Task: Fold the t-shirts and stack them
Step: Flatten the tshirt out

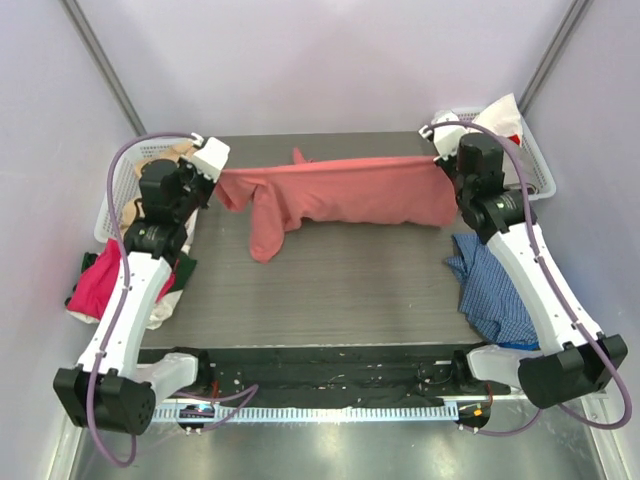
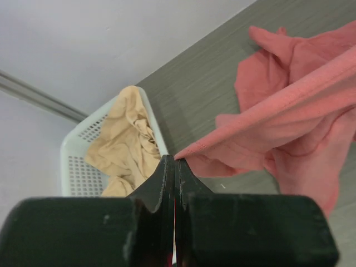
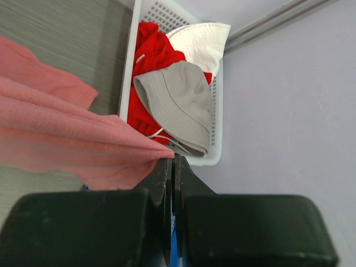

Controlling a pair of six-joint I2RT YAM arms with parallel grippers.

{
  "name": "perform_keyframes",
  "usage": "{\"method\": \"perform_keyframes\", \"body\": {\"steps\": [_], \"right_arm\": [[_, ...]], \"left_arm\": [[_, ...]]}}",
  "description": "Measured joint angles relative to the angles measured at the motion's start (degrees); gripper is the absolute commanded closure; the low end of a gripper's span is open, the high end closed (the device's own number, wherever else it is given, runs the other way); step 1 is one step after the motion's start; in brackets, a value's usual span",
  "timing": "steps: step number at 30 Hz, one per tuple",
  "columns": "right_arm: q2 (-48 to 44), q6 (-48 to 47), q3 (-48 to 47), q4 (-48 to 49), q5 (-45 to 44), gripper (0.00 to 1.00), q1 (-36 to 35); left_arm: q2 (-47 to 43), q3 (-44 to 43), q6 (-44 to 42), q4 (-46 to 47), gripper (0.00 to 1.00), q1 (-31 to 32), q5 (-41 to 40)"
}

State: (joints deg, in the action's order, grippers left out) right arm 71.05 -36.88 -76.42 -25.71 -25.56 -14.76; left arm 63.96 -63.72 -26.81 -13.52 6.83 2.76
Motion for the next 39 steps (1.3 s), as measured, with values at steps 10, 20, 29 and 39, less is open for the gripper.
{"method": "perform_keyframes", "body": {"steps": [10, 20, 29, 39], "right_arm": [[1.97, 1.75, -7.28, -2.1, -0.24, 0.99, 1.36], [32.26, 4.02, -55.95, 1.05, -0.5, 0.99, 2.34], [27.56, 0.85, -54.88, 8.96, -6.23, 0.99, 4.79], [11.61, -0.52, -41.9, 10.78, -11.52, 0.99, 6.73]], "left_arm": [[6.38, -11.02, 5.57, -3.93, 1.0, -0.48, 0.9], [45.64, -71.63, 8.41, 1.42, 1.0, -0.09, -13.27], [38.18, -65.53, 3.52, 17.84, 1.0, -0.98, -20.28], [19.06, -45.44, 0.61, 22.62, 1.0, -4.17, -24.04]]}}
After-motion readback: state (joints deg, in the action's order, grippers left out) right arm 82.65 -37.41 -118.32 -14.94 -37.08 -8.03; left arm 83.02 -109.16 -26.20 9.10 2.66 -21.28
